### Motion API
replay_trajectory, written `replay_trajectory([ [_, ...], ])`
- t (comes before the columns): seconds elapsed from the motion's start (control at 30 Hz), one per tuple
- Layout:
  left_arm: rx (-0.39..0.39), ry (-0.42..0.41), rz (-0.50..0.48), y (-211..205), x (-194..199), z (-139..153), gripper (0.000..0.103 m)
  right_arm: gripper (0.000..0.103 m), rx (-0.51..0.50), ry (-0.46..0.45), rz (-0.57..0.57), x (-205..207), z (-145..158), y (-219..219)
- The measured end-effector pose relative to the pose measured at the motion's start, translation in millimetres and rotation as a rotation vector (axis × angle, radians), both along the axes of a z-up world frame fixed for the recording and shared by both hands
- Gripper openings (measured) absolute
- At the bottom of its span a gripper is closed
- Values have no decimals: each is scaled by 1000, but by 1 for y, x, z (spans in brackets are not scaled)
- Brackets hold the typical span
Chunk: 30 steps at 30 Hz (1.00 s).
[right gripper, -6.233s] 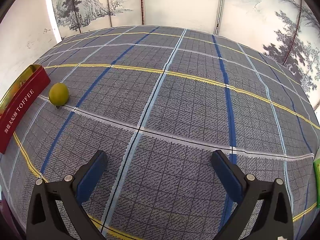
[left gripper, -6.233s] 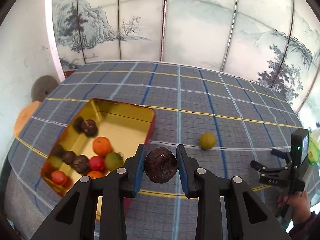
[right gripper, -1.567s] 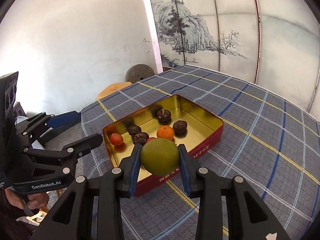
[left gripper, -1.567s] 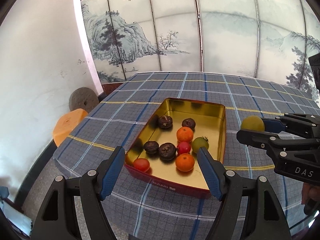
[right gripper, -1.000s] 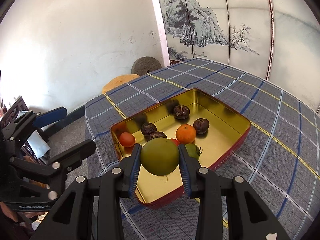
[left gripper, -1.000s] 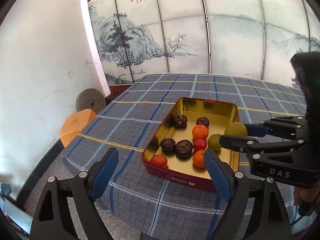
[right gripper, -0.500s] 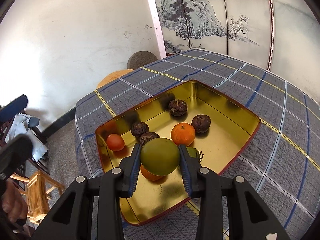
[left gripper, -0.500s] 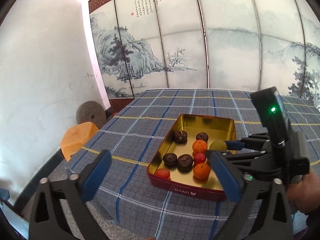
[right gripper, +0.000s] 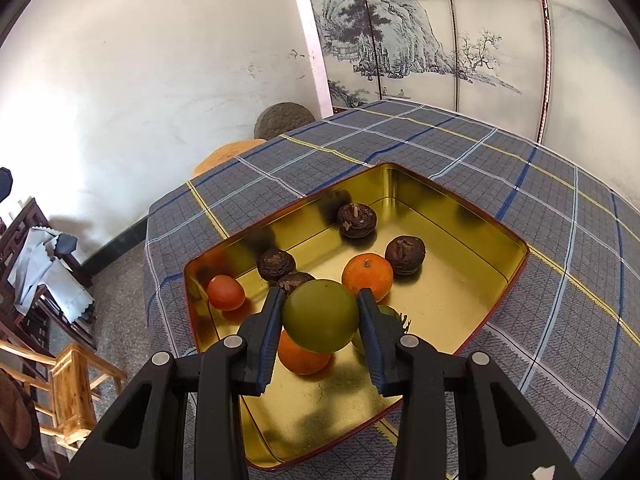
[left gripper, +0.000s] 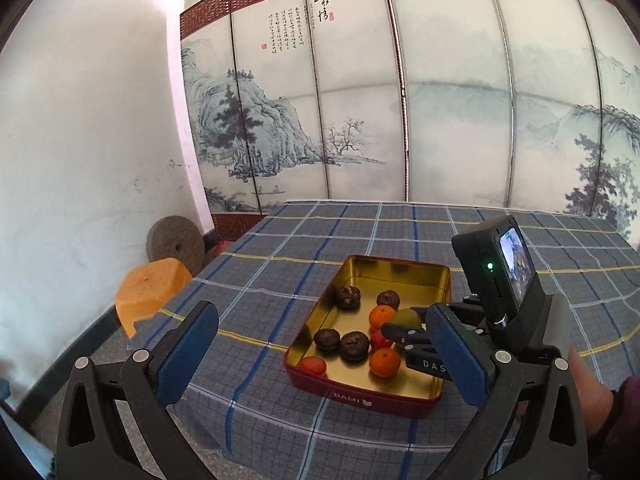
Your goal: Organize fruits
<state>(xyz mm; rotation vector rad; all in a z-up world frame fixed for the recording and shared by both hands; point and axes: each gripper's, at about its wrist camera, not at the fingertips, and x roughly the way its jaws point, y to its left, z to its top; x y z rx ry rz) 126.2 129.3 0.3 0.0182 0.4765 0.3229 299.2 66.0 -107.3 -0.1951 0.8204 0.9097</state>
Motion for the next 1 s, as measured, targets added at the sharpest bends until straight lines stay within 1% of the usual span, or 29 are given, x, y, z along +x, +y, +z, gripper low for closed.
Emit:
replay_trajectory([
  [0.07, -9, 0, 4, 0, -1, 1, 103, 36, 10, -7, -2, -1, 2, -1],
  [0.13, -10, -4, 9, 0, -2, 3, 103, 38, 28, -12, -1, -2, 7, -3],
  [0.2, -14, -6, 10, 0, -3, 3, 103, 45, 41, -22, 0, -3, 12, -5],
  [0.37, -15, -8, 19, -2, -7, 6, 103, 52, 88, -50, -4, -10, 30, -14],
  [0.43, -12, -11, 20, -3, -9, 7, 103, 56, 106, -70, -8, -16, 39, -20],
  [0.47, -7, -10, 22, -4, -10, 8, 103, 61, 115, -81, -12, -20, 44, -23],
  [0.5, -3, -10, 23, -4, -10, 8, 103, 64, 128, -98, -17, -25, 50, -28],
  [0.6, 0, -13, 23, -7, -14, 10, 103, 68, 153, -142, -26, -40, 65, -42],
  [0.73, -4, -15, 17, -9, -17, 14, 103, 74, 160, -209, -40, -61, 82, -65],
  [0.8, -12, -16, 9, -11, -18, 16, 103, 77, 158, -230, -53, -70, 87, -80],
  [0.9, -23, -12, -20, -14, -19, 18, 103, 78, 150, -246, -77, -78, 89, -100],
  [1.0, -10, 2, -40, -23, -19, 18, 103, 79, 130, -251, -118, -81, 86, -126],
])
